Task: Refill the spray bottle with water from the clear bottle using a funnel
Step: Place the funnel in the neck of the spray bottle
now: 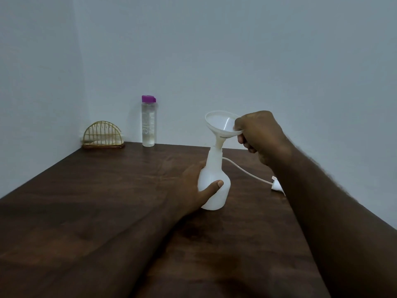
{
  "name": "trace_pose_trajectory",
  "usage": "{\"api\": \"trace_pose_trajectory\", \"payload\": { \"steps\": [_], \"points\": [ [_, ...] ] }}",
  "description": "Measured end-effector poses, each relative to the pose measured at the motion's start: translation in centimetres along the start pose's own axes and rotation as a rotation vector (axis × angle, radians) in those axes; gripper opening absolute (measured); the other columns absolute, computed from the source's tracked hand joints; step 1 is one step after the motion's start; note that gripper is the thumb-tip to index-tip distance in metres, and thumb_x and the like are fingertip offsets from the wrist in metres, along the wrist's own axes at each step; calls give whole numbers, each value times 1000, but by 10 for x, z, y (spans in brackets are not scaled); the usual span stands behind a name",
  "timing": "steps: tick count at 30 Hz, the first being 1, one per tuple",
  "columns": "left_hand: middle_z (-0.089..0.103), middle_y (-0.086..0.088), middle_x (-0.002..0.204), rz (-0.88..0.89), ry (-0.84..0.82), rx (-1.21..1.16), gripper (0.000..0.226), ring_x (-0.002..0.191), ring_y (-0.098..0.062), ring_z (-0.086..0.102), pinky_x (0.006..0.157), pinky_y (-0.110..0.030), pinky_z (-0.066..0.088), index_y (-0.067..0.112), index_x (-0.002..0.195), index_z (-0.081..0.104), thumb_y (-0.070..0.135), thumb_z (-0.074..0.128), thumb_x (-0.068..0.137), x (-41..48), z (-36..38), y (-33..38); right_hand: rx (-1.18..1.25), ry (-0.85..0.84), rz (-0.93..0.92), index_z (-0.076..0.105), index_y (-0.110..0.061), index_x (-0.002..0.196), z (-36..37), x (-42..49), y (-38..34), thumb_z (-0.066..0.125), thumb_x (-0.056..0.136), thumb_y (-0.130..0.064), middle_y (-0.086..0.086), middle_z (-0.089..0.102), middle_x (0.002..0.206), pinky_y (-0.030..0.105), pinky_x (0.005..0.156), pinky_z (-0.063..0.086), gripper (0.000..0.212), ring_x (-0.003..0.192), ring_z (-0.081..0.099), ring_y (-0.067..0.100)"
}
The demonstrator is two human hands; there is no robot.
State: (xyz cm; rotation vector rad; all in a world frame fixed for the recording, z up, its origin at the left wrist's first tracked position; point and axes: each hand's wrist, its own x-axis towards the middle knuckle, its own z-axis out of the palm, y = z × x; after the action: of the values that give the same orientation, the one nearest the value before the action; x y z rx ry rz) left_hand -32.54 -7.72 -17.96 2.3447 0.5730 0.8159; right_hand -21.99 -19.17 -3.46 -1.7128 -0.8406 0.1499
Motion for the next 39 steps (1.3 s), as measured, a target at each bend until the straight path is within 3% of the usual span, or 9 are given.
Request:
{"api": "trace_pose_trajectory", "payload": {
  "steps": [7,13,18,22,24,28,30,33,39],
  "points": [
    [52,9,132,-18,42,-6,76,112,-8,50,97,-25,40,29,138,40,68,61,76,-1,3,-1,59,-174,114,56,-15,119,17,-12,4,44,95,-15,8,66,60,21,38,40,26,40,54,11],
    [51,9,129,-2,43,32,80,114,-11,50,99,-28,40,28,136,40,72,61,71,-3,0,3,313,-224,251,53,-7,109,5,-25,6,31,100,-60,17,74,75,26,45,49,58,49,66,19],
    [49,10,128,-9,6,28,80,106,-4,45,96,-25,40,33,134,39,76,60,70,-5,-2,3,202,15,167,58,-9,125,4,-22,29,47,98,-14,8,71,80,29,57,56,30,63,65,17],
    [48,11,127,-8,-16,35,80,107,-4,45,94,-22,37,33,134,38,75,59,70,-7,-4,4,149,-134,-44,30,-36,148,7,-20,52,66,78,-10,2,58,128,41,97,53,83,107,65,14],
    [47,10,127,-14,-5,36,80,104,-3,42,91,-20,34,32,135,38,73,61,71,-8,-4,5,196,-210,-155,30,-44,147,11,-20,53,70,77,-10,1,52,136,37,96,54,87,113,64,14],
    [47,9,132,-40,-40,28,80,106,-2,41,95,-21,34,31,137,36,71,62,72,-8,-3,6,205,-134,-291,61,-30,121,22,-21,51,72,87,-23,1,63,126,41,85,60,36,111,65,18],
    [48,9,132,-47,-41,24,80,108,-3,43,96,-21,36,31,136,37,72,62,71,-8,-3,7,183,-21,-277,65,-28,101,30,-24,49,74,85,-32,1,60,126,30,75,61,19,113,62,15],
    [48,7,132,-49,-26,9,80,117,-11,48,98,-22,35,27,136,37,66,65,72,-11,-4,10,23,181,-281,58,-34,77,47,-31,45,78,80,-33,1,49,138,31,98,48,21,129,46,14],
    [24,-2,157,-106,-142,21,78,143,-15,24,104,-13,15,15,150,17,41,59,89,-10,-7,10,-375,391,-470,71,-19,90,81,-31,34,75,80,-34,2,56,129,44,101,37,18,133,38,21]
  ]
}}
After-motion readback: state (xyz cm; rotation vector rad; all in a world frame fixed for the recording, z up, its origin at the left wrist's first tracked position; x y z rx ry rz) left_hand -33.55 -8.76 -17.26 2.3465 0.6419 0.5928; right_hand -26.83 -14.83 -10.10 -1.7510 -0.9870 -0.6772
